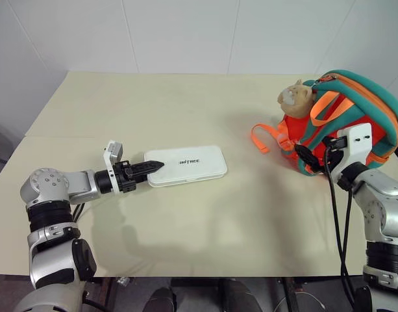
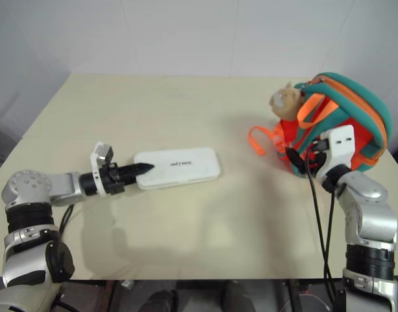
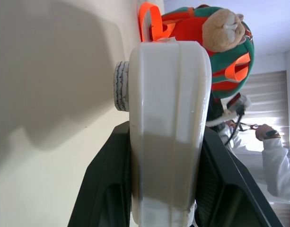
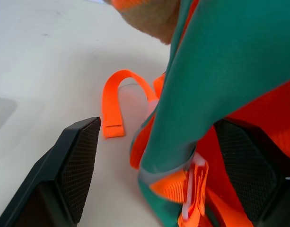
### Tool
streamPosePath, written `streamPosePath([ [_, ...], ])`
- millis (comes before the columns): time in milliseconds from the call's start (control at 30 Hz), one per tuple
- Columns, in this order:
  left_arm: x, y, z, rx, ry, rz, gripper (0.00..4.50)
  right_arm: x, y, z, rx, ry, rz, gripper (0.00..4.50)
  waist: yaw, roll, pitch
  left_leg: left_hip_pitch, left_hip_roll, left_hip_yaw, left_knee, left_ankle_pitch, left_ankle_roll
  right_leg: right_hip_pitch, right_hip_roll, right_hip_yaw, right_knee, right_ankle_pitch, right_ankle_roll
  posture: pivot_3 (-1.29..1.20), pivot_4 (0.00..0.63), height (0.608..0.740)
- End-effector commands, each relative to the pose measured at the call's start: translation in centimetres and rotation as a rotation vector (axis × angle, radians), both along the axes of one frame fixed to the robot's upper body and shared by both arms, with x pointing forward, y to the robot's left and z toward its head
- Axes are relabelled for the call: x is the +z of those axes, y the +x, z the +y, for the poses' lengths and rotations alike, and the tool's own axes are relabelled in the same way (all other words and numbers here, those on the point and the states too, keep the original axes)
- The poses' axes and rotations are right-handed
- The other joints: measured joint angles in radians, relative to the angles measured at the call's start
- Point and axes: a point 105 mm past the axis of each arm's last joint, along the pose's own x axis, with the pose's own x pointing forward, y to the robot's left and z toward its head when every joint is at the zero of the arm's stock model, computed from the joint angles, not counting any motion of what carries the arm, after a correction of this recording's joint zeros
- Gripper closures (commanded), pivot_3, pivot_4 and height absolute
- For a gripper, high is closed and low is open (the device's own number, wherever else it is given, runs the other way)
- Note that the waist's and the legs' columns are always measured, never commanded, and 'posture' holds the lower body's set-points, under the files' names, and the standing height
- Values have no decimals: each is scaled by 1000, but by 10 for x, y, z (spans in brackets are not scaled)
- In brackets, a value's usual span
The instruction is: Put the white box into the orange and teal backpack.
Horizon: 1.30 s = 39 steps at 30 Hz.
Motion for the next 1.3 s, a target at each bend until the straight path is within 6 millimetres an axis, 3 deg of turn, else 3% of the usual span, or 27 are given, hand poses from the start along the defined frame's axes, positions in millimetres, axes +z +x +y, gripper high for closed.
streamPosePath([
  [33, 15, -3, 0, -8, -31, -69, 3198, 18, 12, -6, -50, 9, -96, 0, -1, 0, 0, 0, 0, 0, 0, 0, 0, 0, 0, 0, 0, 0, 0, 0, 150, 740],
  [333, 14, -8, 4, -6, -36, -77, 3198, 23, 35, 4, -36, 34, -109, 0, -2, 0, 0, 0, 0, 1, -1, 0, 0, 0, 0, 1, -1, 0, 0, 0, 150, 740],
  [433, 16, -10, 8, -4, -34, -79, 3198, 21, 40, 9, -34, 44, -94, 583, -4, 0, 0, 0, 0, 1, -1, 0, 0, -1, 0, 1, 0, 0, 0, 0, 150, 740],
  [500, 18, -10, 11, -3, -28, -79, 3198, 22, 42, 12, -22, 38, -101, 1235, -4, 0, 0, 0, 0, 1, 0, 0, 0, -1, 0, 1, 0, 0, 0, 0, 150, 740],
  [767, 56, -7, 20, 10, -33, -191, 3198, 24, 46, 26, 37, 28, -106, 3883, -3, 0, 0, 0, 0, 1, 0, 0, 0, -1, 0, 1, 0, 0, 0, 0, 150, 740],
  [1100, 60, -3, 39, 93, -7, -196, 3198, 32, 34, 44, 138, 18, -127, 3964, -10, 0, 0, 0, 1, 2, -2, 2, -3, -2, 0, 1, 3, 0, 0, 0, 150, 740],
  [1300, 55, -2, 52, 123, 37, -173, 3198, 26, 2, 88, 346, 3, -73, 3965, -8, 0, 0, 0, 1, 1, -4, 2, -3, -2, 0, 1, 2, 0, 0, 0, 150, 740],
])
